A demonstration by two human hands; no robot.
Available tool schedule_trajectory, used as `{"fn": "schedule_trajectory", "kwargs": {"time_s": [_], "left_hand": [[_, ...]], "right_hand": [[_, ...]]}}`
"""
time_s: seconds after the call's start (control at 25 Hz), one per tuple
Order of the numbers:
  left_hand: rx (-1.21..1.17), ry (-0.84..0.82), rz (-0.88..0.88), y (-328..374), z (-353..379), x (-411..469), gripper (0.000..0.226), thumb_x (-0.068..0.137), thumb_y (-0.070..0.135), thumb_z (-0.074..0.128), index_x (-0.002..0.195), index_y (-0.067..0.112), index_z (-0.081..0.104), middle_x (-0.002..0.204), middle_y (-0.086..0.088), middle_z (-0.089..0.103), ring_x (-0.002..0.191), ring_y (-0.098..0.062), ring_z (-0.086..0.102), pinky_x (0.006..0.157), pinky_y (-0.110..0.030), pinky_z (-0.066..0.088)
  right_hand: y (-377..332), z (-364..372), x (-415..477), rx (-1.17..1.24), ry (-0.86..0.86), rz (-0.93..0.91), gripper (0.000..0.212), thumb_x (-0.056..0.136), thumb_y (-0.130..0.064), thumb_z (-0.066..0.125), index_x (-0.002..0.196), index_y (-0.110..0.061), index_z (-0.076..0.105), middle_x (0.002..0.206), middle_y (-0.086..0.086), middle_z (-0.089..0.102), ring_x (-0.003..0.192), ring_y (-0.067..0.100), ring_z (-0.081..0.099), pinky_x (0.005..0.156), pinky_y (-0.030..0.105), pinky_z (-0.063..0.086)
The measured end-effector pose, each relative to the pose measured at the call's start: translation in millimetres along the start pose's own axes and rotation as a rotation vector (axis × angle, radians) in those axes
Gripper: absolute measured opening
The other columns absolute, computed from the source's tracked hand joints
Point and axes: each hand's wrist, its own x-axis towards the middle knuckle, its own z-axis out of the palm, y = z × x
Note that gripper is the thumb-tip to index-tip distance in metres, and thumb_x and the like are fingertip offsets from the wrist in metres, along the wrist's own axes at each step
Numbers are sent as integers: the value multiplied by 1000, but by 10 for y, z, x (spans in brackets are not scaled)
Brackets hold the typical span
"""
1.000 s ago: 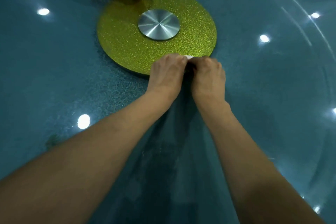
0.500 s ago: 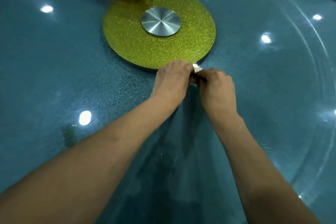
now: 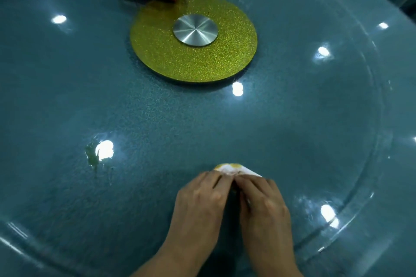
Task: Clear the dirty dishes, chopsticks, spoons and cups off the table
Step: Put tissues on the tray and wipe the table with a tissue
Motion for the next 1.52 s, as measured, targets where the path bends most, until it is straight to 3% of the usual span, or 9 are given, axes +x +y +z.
{"fn": "schedule_trajectory", "kwargs": {"time_s": [0.12,0.28,0.48,0.64,0.8,1.16,1.28,1.36,1.52], "left_hand": [[39,-30,10,4,13,-54,32,80,12,69,110,19,74,100,7,71,86,-15,69,70,-29,57],[48,-25,-10,-38,28,147,41,72,6,84,109,20,73,97,7,70,84,-16,67,69,-30,57],[94,26,-23,-163,225,833,32,78,9,81,106,23,74,90,6,70,81,-18,66,66,-31,55],[209,47,-30,-257,337,1508,23,74,13,88,91,23,75,75,3,66,70,-20,65,51,-29,39],[251,-17,-53,-248,353,2014,6,95,13,68,100,16,70,91,-4,69,86,-27,66,62,-33,31],[291,-43,-59,-154,421,2202,11,103,20,56,107,19,66,105,-4,67,100,-26,63,68,-33,32],[257,-40,-29,-116,402,1868,7,98,19,65,105,20,66,99,-2,66,95,-25,64,65,-33,33],[215,-5,-19,-126,372,1583,19,85,15,80,101,22,70,87,1,64,83,-22,66,58,-34,38],[181,-5,-41,-105,296,1035,35,73,14,88,103,28,74,80,8,62,74,-15,64,53,-28,44]], "right_hand": [[-4,11,-54,29,17,10,36,83,-20,51,105,-19,78,107,-11,72,97,9,59,88,8,39],[-27,14,146,45,39,25,36,86,-19,50,111,-19,77,110,-12,71,100,6,59,96,3,34],[160,117,813,-27,48,56,30,87,-5,61,109,-19,77,101,-2,73,91,20,63,81,20,41],[373,225,1489,-52,57,75,26,89,-5,63,102,-21,78,94,3,73,87,25,63,74,28,43],[513,274,2006,-81,26,71,30,92,-9,57,101,-27,79,94,6,74,88,30,66,75,42,52],[670,278,2051,-126,1,89,30,89,-7,56,101,-24,78,91,10,71,83,34,65,70,39,50],[599,190,1719,-139,21,90,28,90,-4,60,101,-22,78,90,9,70,81,32,62,66,30,33],[510,165,1472,-129,32,91,28,89,-1,62,101,-21,78,89,8,69,80,29,59,66,23,23],[321,135,967,-46,41,77,32,84,5,66,102,-19,77,88,3,68,77,17,50,67,18,22]]}}
